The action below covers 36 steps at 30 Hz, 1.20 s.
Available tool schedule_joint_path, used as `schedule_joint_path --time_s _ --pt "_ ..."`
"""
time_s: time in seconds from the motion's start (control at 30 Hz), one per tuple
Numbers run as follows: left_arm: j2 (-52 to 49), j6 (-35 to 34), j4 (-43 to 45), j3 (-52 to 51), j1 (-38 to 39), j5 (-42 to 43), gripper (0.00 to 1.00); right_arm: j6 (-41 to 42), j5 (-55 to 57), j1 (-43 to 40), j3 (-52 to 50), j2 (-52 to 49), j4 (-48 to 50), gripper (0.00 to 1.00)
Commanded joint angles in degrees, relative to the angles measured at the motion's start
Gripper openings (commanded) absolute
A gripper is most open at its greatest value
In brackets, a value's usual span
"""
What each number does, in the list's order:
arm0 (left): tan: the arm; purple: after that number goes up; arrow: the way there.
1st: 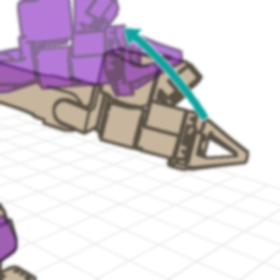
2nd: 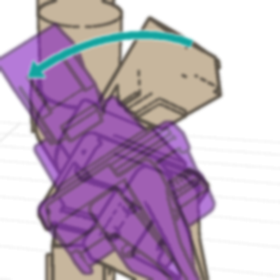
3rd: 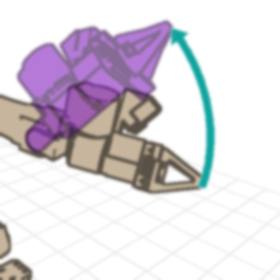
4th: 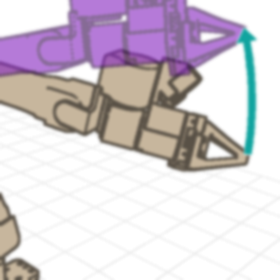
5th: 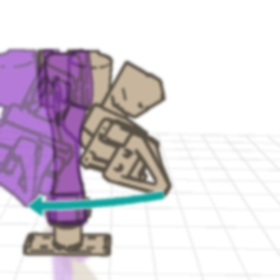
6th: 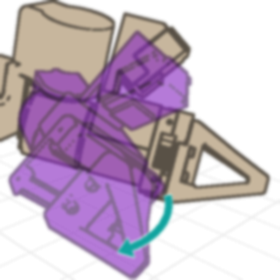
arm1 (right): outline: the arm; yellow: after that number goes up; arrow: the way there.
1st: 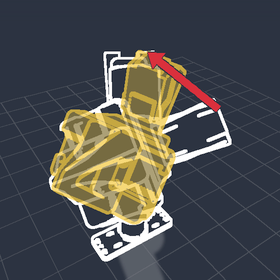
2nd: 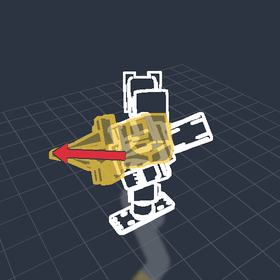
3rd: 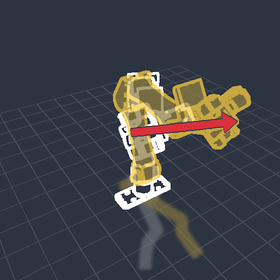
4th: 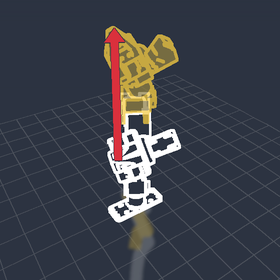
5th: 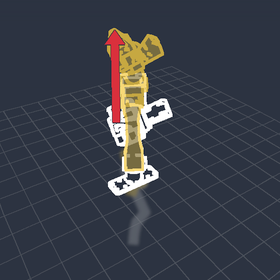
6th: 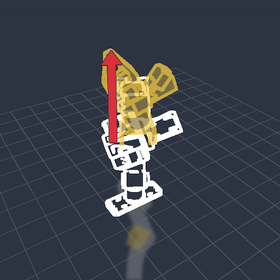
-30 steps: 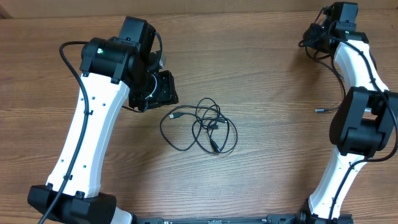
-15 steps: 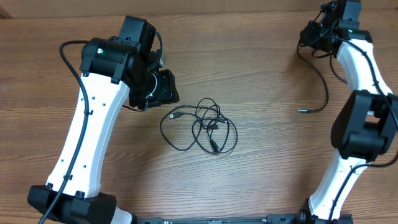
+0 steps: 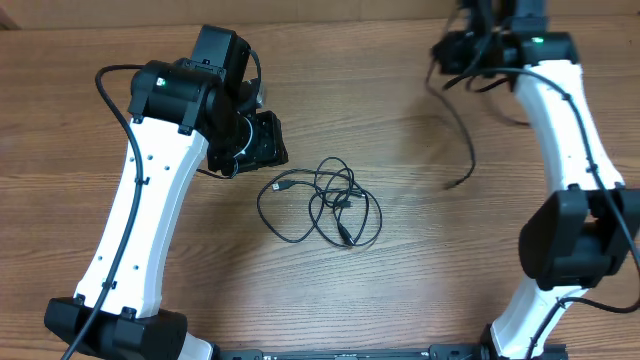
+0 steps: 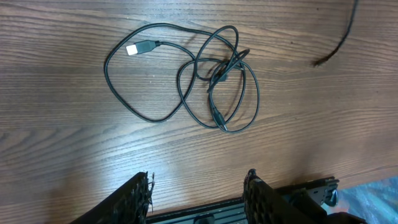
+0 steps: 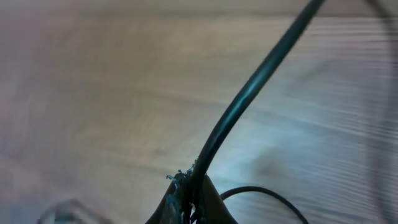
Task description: Untangle cables
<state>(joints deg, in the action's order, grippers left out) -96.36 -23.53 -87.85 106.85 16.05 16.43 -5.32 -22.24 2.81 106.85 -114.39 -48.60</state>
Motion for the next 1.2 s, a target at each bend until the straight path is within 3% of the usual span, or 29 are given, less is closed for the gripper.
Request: schedule_joint_path --time_s 0.0,0.23,0.33,0.43,0.57,0.67,0.8,0.87,0.93,0.97,1.07,1.17 --pt "-0.1 1.3 -0.2 -0.2 0.3 -0.5 0.51 -6.8 2.3 2.1 0.1 1.4 -2.0 0.04" --pt "-0.1 1.3 -0.1 -0.2 0.3 -0.5 0.52 -6.7 12.5 1.4 0.1 1.3 -10.6 0.04" --pt "-0.1 1.3 0.1 -0.2 0.3 -0.5 0.51 -3.4 16.1 0.1 0.1 1.3 -10.5 0.09" --pt "-0.1 1.3 -0.2 -0.2 0.3 -0.5 0.52 -1.3 16.2 -1.6 0.1 1.2 -11.7 0.15" --pt "-0.1 1.2 -0.4 -0.2 0.3 -0.5 0.51 -0.6 16.5 -3.8 0.0 0.4 -14.0 0.12" --pt "-0.1 1.3 -0.5 -0.2 0.3 -0.3 0.51 5.1 15.0 -6.0 0.0 -1.0 -13.4 0.12" --pt "-0.1 1.3 -0.4 -0.2 0.3 -0.3 0.51 3.5 -2.6 -6.6 0.0 -1.5 -13.2 0.25" --pt "-0.1 1.3 -0.4 -0.2 0.3 -0.3 0.51 1.4 -7.8 -5.9 0.0 -1.5 -13.4 0.45" --pt "-0.1 1.3 -0.4 -0.2 0.3 -0.3 0.51 0.5 -8.5 -4.9 0.0 -1.5 -13.5 0.73" --pt "-0.1 1.3 -0.4 -0.2 0.3 -0.3 0.51 0.5 -7.7 -4.2 0.0 -1.5 -13.5 0.81" --pt "-0.1 1.3 -0.4 -0.2 0.3 -0.3 0.51 0.6 -3.8 -2.6 0.0 -1.5 -13.4 0.89" --pt "-0.1 1.3 -0.4 -0.2 0.3 -0.3 0.51 1.0 -2.3 -1.5 0.0 -1.5 -13.9 0.92"
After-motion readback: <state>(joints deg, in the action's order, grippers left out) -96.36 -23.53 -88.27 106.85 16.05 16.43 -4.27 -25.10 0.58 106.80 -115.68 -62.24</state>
